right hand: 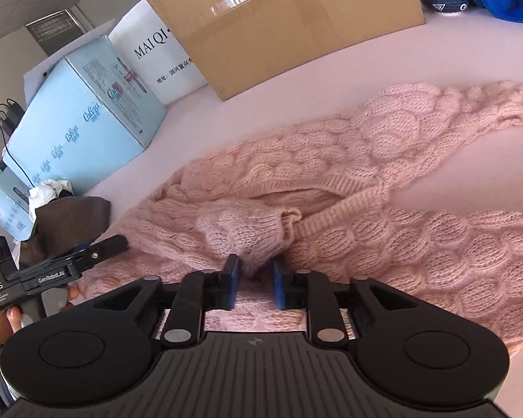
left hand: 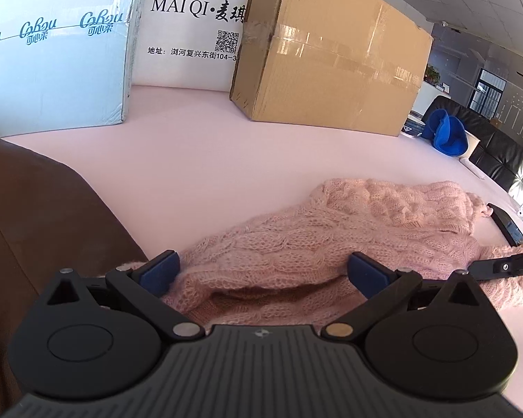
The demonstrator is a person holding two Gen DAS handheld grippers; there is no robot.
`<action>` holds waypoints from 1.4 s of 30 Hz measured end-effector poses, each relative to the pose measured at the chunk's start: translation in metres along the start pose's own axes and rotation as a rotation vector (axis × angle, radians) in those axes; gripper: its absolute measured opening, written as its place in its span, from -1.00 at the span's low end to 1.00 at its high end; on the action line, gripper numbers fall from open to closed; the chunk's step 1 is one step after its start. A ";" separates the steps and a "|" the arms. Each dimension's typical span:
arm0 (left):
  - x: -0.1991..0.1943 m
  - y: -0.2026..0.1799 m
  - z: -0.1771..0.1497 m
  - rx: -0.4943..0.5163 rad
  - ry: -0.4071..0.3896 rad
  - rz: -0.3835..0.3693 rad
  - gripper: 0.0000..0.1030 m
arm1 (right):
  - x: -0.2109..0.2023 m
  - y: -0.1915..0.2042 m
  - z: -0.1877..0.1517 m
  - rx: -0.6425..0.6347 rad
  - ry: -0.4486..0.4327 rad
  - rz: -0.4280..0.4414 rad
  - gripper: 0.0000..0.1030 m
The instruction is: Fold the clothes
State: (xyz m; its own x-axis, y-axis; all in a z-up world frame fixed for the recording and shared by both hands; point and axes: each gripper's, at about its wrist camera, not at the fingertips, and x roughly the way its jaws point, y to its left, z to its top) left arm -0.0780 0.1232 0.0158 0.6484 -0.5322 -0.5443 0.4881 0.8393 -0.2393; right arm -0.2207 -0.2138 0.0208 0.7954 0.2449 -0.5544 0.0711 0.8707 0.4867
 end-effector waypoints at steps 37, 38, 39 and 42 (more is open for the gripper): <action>-0.116 -0.026 -0.067 -0.249 -0.064 0.115 1.00 | -0.104 -0.073 -0.077 0.299 -0.174 -0.018 0.55; -0.110 -0.025 -0.068 -0.264 -0.044 0.121 1.00 | -0.105 -0.075 -0.083 0.285 -0.176 -0.013 0.59; -0.104 -0.024 -0.068 -0.278 -0.019 0.122 1.00 | -0.105 -0.074 -0.084 0.272 -0.181 -0.010 0.65; -0.089 -0.029 -0.071 -0.302 -0.028 0.167 1.00 | -0.099 -0.067 -0.090 0.185 -0.206 -0.009 0.89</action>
State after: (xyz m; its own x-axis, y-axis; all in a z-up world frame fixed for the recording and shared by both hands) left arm -0.1918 0.1538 0.0139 0.7229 -0.3838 -0.5746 0.1812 0.9077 -0.3784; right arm -0.3586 -0.2581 -0.0178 0.8985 0.1292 -0.4195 0.1725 0.7750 0.6080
